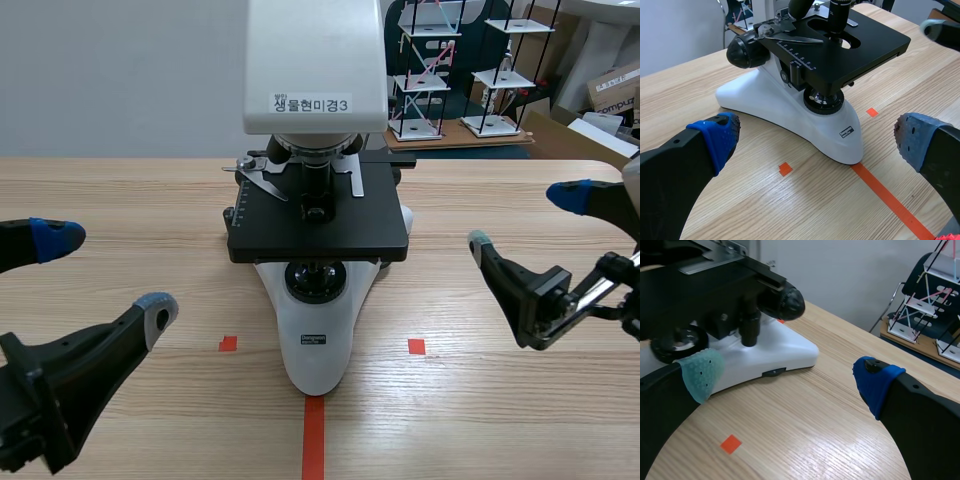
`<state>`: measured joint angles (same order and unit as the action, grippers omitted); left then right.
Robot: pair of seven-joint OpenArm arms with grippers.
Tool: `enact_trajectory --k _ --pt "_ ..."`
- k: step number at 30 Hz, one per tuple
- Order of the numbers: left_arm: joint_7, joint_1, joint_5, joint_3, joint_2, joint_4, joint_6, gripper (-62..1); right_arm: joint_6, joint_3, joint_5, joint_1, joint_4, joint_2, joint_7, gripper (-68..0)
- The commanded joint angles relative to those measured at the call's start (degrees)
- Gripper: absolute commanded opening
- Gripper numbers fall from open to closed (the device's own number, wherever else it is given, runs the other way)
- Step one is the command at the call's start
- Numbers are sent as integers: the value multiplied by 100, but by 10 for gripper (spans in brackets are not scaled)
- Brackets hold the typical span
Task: Return to the home posture
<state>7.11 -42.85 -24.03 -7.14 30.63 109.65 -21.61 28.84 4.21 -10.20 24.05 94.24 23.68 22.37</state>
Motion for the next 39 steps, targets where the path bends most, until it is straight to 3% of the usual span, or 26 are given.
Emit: enact_trajectory --k 1,7,12,39 --pt "83 4 -33 4 0 90 -13 14 0 107 -103 203 275 92 33 -108" --pt "83 4 -33 4 0 90 -13 14 59 299 -101 1296 1390 90 33 -95" --pt "83 4 -33 4 0 90 -13 14 79 302 -101 1880 1891 68 -2 -95" --pt "83 4 -33 4 0 90 -13 14 79 302 -98 1976 1945 44 -42 -97"
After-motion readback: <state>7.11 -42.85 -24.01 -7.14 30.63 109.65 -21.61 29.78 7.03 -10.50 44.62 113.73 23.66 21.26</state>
